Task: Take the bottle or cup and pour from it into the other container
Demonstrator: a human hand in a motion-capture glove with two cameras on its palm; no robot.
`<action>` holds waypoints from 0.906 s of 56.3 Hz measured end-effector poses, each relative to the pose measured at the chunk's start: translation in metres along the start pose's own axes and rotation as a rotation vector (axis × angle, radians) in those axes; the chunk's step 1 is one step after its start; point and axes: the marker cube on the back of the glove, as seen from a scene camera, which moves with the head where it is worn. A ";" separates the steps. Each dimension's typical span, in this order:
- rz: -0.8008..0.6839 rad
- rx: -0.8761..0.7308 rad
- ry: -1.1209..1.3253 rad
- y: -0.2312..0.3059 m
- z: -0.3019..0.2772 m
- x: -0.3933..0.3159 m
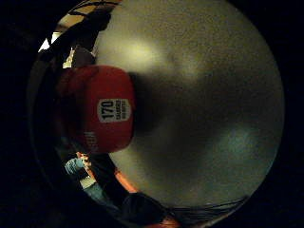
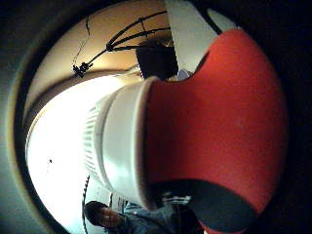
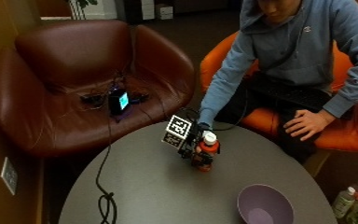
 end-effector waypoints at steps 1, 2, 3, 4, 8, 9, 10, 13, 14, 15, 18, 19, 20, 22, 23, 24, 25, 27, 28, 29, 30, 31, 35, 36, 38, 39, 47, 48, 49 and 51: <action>0.000 0.000 -0.002 0.001 0.000 0.000; -0.002 0.002 -0.005 0.001 0.000 -0.001; -0.004 0.004 -0.008 0.001 0.000 -0.003; -0.007 0.005 -0.009 0.001 -0.001 -0.004; -0.007 0.008 -0.007 0.004 -0.003 -0.009; -0.008 0.008 -0.008 0.005 -0.004 -0.010; -0.010 0.009 -0.010 0.005 -0.005 -0.012; -0.010 0.014 -0.012 0.007 -0.007 -0.017; -0.008 0.015 -0.011 0.008 -0.008 -0.018; -0.008 0.016 -0.010 0.009 -0.009 -0.019; -0.023 0.017 -0.003 0.005 -0.012 -0.032; -0.029 0.017 0.002 0.003 -0.013 -0.037; -0.033 0.017 0.006 0.002 -0.014 -0.041; -0.038 0.015 0.011 0.003 -0.015 -0.047; -0.040 0.014 0.014 0.003 -0.016 -0.049; -0.042 0.014 0.016 0.004 -0.016 -0.052; -0.044 0.013 0.019 0.004 -0.017 -0.055; -0.050 0.014 0.024 0.005 -0.019 -0.061; -0.053 0.016 0.027 0.005 -0.019 -0.065; -0.055 0.019 0.029 0.005 -0.020 -0.068; -0.057 0.022 0.031 0.006 -0.021 -0.071; -0.058 0.024 0.034 0.007 -0.021 -0.073; -0.063 0.027 0.042 0.011 -0.024 -0.081; -0.064 0.026 0.043 0.012 -0.025 -0.084; -0.068 0.026 0.046 0.013 -0.026 -0.088; -0.070 0.027 0.047 0.014 -0.027 -0.090; -0.070 0.040 0.071 0.021 -0.033 -0.105; -0.070 0.043 0.073 0.022 -0.034 -0.107; -0.070 0.043 0.075 0.022 -0.034 -0.110; -0.071 0.042 0.082 0.023 -0.036 -0.114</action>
